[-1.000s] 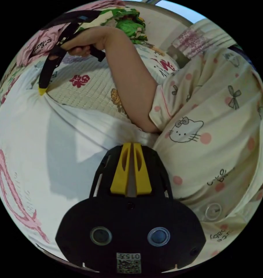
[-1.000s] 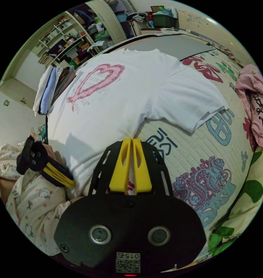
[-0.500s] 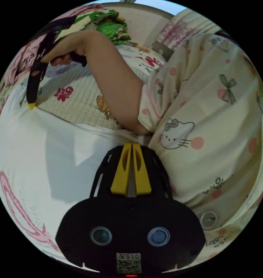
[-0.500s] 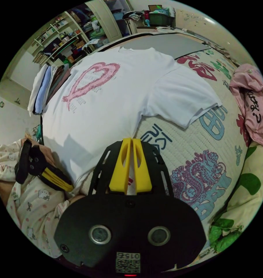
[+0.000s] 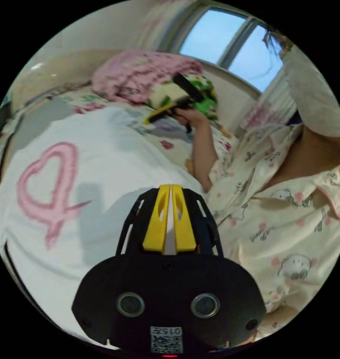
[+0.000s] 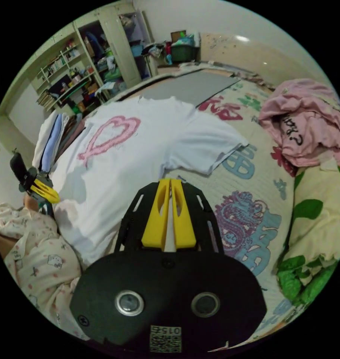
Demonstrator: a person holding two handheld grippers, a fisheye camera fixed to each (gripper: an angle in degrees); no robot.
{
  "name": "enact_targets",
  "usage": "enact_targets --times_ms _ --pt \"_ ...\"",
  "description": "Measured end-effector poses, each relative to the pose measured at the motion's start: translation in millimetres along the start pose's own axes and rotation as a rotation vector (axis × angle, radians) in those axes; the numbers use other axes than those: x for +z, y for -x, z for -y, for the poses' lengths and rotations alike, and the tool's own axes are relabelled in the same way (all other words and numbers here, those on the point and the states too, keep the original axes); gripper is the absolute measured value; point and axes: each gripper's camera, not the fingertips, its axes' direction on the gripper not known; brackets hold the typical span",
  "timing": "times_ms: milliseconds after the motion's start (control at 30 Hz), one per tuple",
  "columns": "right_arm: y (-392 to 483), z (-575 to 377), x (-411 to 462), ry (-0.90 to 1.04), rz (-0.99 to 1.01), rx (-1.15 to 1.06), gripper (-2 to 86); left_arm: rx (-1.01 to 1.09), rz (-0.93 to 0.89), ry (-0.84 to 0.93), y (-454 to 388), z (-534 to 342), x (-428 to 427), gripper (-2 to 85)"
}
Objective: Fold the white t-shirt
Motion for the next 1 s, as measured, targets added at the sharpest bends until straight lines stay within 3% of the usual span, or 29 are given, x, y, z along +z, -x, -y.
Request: enact_targets --times_ms 167,300,467,667,733,867,1000 --pt "35 -18 -24 -0.348 -0.047 -0.088 -0.1 -0.407 0.592 -0.172 14 -107 -111 4.4" --pt "47 -18 -6 -0.385 0.024 -0.16 1.2 -0.795 0.915 -0.139 18 -210 -160 7.2" --pt "43 -4 40 -0.289 0.168 -0.211 3.8 -0.906 0.919 -0.219 5 -263 -175 6.5" --pt "41 16 101 -0.13 0.059 -0.174 3.3 -0.937 1.002 0.025 -29 -265 -160 9.9" --pt "42 21 113 -0.109 0.071 -0.184 3.1 -1.011 1.085 -0.018 -43 -287 -162 10.3" --pt "46 29 131 -0.094 0.07 -0.212 2.9 -1.16 1.017 -0.33 -53 -346 -179 10.5" --pt "43 35 143 -0.083 0.058 -0.213 2.3 -1.222 0.981 -0.389 -31 -370 -184 9.9"
